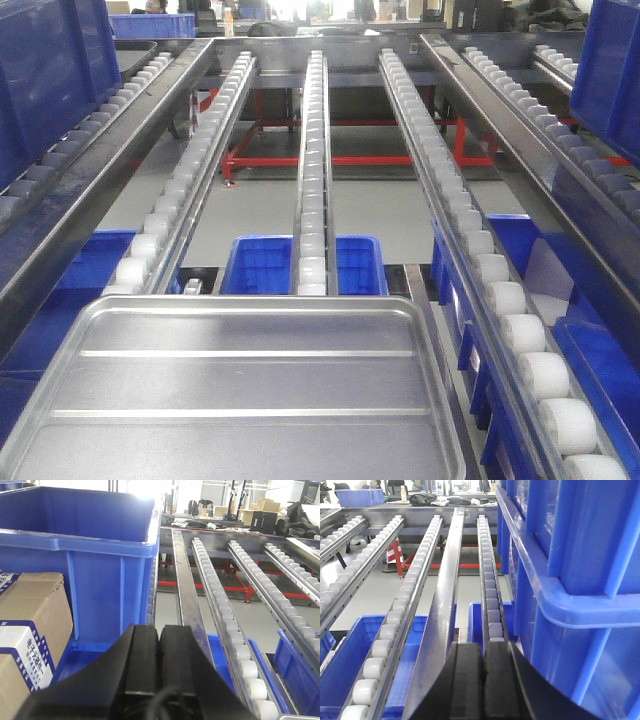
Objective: Grab silver tray and stack on right shelf
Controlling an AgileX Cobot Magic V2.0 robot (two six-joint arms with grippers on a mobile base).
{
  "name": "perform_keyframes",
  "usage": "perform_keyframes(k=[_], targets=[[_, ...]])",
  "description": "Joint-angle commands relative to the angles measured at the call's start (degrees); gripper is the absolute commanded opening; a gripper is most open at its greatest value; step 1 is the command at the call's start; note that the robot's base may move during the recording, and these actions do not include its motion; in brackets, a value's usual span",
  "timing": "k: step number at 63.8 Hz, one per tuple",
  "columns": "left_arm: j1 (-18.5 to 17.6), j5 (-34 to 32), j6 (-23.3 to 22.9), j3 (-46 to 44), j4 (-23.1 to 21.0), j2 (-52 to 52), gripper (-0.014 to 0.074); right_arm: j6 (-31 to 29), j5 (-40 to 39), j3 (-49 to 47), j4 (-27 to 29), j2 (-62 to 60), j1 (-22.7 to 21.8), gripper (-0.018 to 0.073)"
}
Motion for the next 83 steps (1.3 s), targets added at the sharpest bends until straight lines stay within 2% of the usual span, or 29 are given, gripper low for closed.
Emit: perform_keyframes(k=[1, 45, 49, 56, 61, 67, 71, 73, 78, 83], targets=[[0.06, -4.71, 0.00, 0.97, -0.28, -0.94, -0.0094, 0.00, -5.15, -1.06, 0.04, -1.15, -0.37, 0.0058], [0.06, -6.02, -0.25, 0.97, -0.28, -0.94, -0.0093, 0.00, -6.17, -1.06, 0.04, -1.15, -0.37, 0.0058], [0.06, -6.38, -0.49, 0.97, -1.07, -0.94, -0.0093, 0.00, -8.43, -1.06, 0.04, -1.15, -0.37, 0.0058], [0.06, -8.46, -0.50, 0.71, -5.87, -0.94, -0.0093, 0.00, -11.73, -1.06, 0.04, -1.15, -0.37, 0.0058], [0.06, -9.02, -0.50, -1.58, -5.75, -0.78, -0.0093, 0.06, -13.02, -2.00, 0.16, -1.15, -0.37, 0.0058], [0.06, -2.51, -0.50, -7.98, -3.94, 0.76, -0.0093, 0.06, -12.29, -5.24, 0.16, -0.91, -0.37, 0.0058], [0.06, 6.15, -0.50, -14.49, 0.18, 3.02, -0.0093, 0.06, -10.66, -7.98, 0.16, -0.02, 0.00, 0.0058], [0.06, 9.67, -0.50, -17.24, 0.82, 4.26, -0.0093, 0.06, -9.18, -9.56, 0.16, 0.74, 0.48, 0.0058], [0.06, 20.48, -0.50, -25.78, 1.06, 9.31, -0.0093, 0.06, -6.62, -13.18, 0.16, 2.96, 2.52, 0.0058], [0.06, 28.10, -0.50, -31.73, 0.56, 15.77, -0.0093, 0.06, -4.58, -16.33, 0.16, 5.51, 4.85, 0.0060]])
